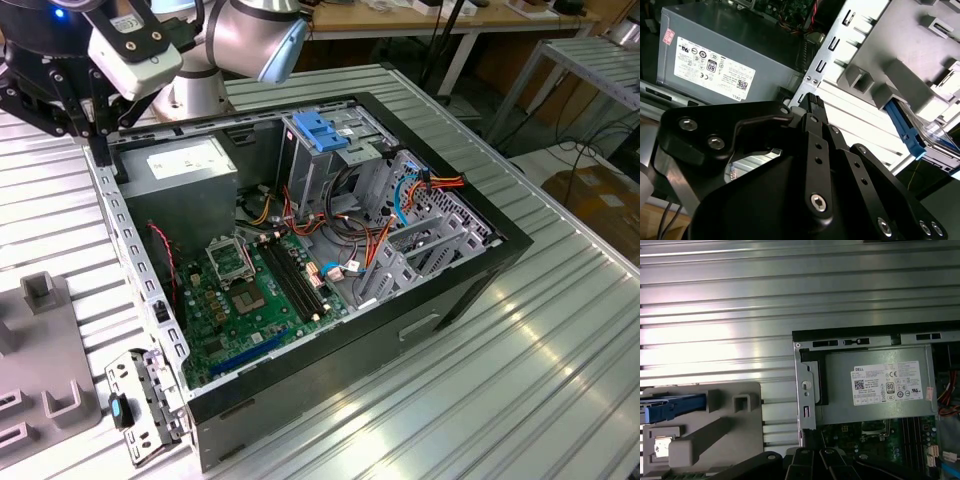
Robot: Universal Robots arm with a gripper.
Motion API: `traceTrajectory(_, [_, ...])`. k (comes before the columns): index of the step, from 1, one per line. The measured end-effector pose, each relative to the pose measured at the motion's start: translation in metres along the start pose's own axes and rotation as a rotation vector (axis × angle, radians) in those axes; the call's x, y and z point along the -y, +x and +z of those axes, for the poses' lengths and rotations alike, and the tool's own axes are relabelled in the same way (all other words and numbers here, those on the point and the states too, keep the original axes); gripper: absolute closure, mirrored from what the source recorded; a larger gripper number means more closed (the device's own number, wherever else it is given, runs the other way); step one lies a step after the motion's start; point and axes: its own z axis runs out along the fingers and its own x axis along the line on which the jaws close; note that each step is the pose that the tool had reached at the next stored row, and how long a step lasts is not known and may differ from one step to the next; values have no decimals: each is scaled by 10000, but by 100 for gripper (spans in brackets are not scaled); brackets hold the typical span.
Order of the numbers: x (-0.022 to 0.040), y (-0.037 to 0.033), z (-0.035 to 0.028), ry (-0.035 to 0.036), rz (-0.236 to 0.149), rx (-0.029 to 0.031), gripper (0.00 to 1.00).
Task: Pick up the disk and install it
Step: 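Reach for the disk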
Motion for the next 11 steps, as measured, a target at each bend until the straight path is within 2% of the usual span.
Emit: traceTrajectory(11, [4,53,0,0,0,-2,89])
